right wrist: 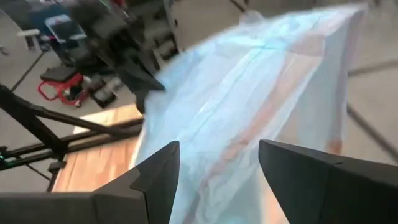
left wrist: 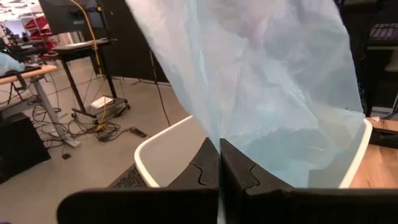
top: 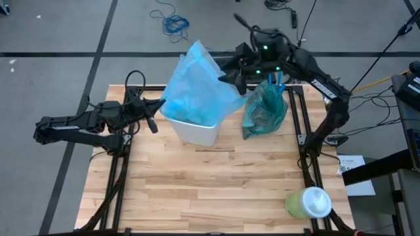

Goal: Place trash/remove bag and relplace
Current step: Insert a new trash bag into the trash bin

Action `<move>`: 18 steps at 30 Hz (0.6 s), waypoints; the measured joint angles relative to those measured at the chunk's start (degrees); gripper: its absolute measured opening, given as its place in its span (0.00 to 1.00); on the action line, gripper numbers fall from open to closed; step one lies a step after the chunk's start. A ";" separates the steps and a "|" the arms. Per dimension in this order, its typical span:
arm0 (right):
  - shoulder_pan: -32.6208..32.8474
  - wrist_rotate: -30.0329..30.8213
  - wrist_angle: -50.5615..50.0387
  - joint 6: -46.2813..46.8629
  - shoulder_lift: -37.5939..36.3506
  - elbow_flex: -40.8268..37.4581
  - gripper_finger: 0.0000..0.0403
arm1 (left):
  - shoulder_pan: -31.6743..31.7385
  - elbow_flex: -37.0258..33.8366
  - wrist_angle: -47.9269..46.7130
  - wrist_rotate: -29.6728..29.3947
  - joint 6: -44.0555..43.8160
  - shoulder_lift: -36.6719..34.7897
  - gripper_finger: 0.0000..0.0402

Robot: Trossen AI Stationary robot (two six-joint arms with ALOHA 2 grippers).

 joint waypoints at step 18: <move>-0.72 2.07 -7.72 10.19 -3.28 0.02 0.53 | -0.02 0.00 -1.43 0.67 0.02 0.00 0.00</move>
